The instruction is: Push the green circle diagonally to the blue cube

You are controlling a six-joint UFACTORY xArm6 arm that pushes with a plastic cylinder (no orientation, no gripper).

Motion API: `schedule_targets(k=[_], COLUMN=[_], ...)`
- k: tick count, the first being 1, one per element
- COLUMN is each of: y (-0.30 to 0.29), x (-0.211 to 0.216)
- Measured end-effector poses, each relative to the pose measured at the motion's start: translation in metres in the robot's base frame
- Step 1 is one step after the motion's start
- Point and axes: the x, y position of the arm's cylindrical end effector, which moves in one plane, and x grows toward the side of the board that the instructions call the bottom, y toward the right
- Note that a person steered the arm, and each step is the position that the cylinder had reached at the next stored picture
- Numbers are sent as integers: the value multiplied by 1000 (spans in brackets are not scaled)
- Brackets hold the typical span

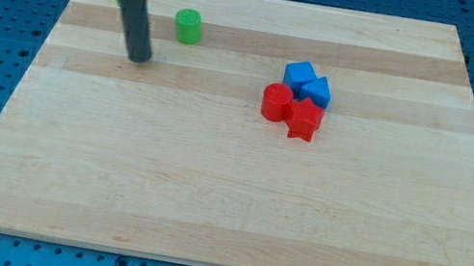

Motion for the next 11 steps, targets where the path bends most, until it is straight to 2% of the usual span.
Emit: schedule_targets(k=[1, 2, 5, 11], y=[-47, -53, 73, 176], x=[-21, -64, -75, -54])
